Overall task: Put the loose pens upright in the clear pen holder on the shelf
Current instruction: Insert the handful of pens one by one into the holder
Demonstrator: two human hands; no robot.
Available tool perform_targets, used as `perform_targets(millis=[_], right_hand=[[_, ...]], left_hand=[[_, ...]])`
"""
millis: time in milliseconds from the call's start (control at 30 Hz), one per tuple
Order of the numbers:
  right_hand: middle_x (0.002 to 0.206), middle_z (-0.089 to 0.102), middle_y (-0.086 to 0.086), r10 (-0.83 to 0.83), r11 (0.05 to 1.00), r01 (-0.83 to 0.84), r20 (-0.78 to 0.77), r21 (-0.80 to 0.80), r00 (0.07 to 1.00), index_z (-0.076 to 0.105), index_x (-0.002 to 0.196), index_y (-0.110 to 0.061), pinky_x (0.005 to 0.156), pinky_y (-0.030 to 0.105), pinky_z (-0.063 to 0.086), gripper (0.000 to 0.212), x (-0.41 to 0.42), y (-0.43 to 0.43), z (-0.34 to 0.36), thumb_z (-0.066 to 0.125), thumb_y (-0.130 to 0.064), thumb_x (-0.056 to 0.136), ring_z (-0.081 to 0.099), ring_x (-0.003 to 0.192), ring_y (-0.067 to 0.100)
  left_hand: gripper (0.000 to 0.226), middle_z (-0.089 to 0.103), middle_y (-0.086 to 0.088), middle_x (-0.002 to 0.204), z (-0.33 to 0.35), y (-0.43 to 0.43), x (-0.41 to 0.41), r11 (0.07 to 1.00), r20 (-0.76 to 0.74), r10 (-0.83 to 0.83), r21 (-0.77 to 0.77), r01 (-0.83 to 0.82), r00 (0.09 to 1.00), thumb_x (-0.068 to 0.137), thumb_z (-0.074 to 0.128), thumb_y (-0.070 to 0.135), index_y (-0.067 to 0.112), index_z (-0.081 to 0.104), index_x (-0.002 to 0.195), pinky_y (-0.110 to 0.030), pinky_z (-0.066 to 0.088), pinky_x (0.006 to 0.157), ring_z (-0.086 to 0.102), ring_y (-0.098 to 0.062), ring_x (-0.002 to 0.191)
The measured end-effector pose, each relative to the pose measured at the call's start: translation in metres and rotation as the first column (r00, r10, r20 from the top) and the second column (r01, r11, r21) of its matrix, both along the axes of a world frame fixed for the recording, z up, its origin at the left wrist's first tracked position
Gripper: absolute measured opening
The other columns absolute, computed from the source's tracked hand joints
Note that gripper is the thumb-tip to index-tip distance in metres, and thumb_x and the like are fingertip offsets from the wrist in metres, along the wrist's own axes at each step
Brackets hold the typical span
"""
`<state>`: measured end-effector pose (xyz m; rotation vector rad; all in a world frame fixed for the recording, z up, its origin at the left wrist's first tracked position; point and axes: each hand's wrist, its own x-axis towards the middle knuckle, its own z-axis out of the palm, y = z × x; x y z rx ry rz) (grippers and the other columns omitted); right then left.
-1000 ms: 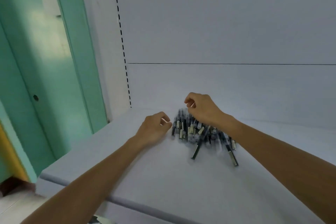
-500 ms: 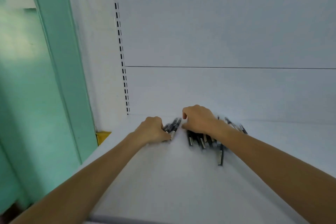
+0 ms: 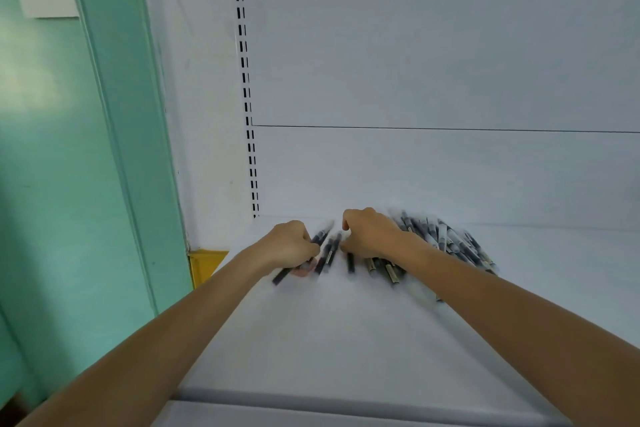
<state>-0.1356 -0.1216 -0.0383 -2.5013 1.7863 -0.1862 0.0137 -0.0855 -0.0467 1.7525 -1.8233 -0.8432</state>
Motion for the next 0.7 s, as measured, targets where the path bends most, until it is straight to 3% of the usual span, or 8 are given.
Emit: perform_targets(millis=[67,133,200,300,433,600,700], right_hand=[[0.082,0.05,0.007,-0.053,0.999,0.053,0.045,-0.006,0.998,0.053,0.089,-0.006,0.054,0.025,0.036,0.009,-0.002,0.0,0.001,0.056,-0.013,0.083,0.047,0.069,0.02],[0.063,0.035,0.002,-0.106,0.994,0.107,0.172,0.002,0.979,0.035,0.064,-0.012,0.045,0.022,0.024,0.026,-0.004,-0.001,0.002,0.055,-0.01,0.08,0.032,0.053,0.015],[0.058,0.036,0.002,-0.13,0.992,0.123,0.367,0.041,0.921,0.031,0.06,-0.012,0.041,0.021,0.028,0.029,-0.009,-0.001,0.007,0.053,-0.008,0.078,0.035,0.048,0.015],[0.069,0.054,0.008,-0.17,0.985,0.113,0.667,0.128,0.725,0.049,0.069,-0.006,0.048,0.021,0.051,0.01,-0.022,0.005,0.022,0.052,-0.008,0.079,0.054,0.056,0.017],[0.085,0.065,0.008,-0.106,0.99,0.134,0.826,0.037,0.553,0.055,0.087,-0.008,0.058,0.024,0.053,0.011,-0.05,0.011,0.033,0.054,-0.019,0.088,0.06,0.064,0.013],[0.085,0.066,0.011,-0.01,0.966,0.234,0.893,-0.107,0.449,0.054,0.086,-0.005,0.056,0.02,0.057,0.005,-0.107,0.028,0.041,0.055,-0.009,0.09,0.065,0.067,0.017],[0.089,0.067,0.011,-0.013,0.943,0.289,0.853,-0.163,0.522,0.055,0.104,-0.007,0.054,0.015,0.053,0.015,-0.164,0.046,0.043,0.057,-0.009,0.089,0.064,0.067,0.017]], left_hand=[[0.023,0.062,-0.011,0.074,0.0,0.0,0.0,1.0,-0.117,0.02,0.02,-0.018,0.993,0.09,0.041,0.003,0.002,0.054,0.071,-0.032,0.056,0.071,0.055,-0.02,0.061],[0.019,0.056,-0.006,0.073,0.001,0.002,-0.003,0.998,-0.203,0.058,0.017,-0.056,0.978,0.093,0.036,0.006,0.002,0.053,0.086,-0.021,0.05,0.053,0.051,-0.015,0.059],[0.019,0.05,-0.003,0.072,0.001,0.005,-0.007,0.995,-0.266,0.1,0.01,-0.101,0.959,0.094,0.031,0.009,0.005,0.049,0.09,-0.018,0.04,0.048,0.044,-0.012,0.056],[0.011,0.043,-0.002,0.071,0.003,0.011,-0.012,0.992,-0.331,0.117,-0.006,-0.126,0.936,0.093,0.034,0.012,0.009,0.044,0.089,-0.02,0.03,0.048,0.034,-0.013,0.054],[0.028,0.038,0.002,0.063,0.008,0.019,-0.032,0.981,-0.268,0.022,-0.181,-0.073,0.963,0.093,0.049,0.03,0.014,0.038,0.074,-0.023,0.026,0.049,0.032,-0.013,0.052],[0.031,0.047,0.001,0.065,0.017,0.032,-0.086,0.955,-0.193,-0.114,-0.291,0.054,0.975,0.096,0.045,0.036,0.014,0.044,0.073,-0.023,0.034,0.054,0.041,-0.013,0.054],[0.031,0.051,0.002,0.067,0.02,0.041,-0.138,0.931,-0.157,-0.187,-0.344,0.123,0.97,0.099,0.039,0.03,0.013,0.047,0.075,-0.022,0.037,0.055,0.045,-0.01,0.054]])
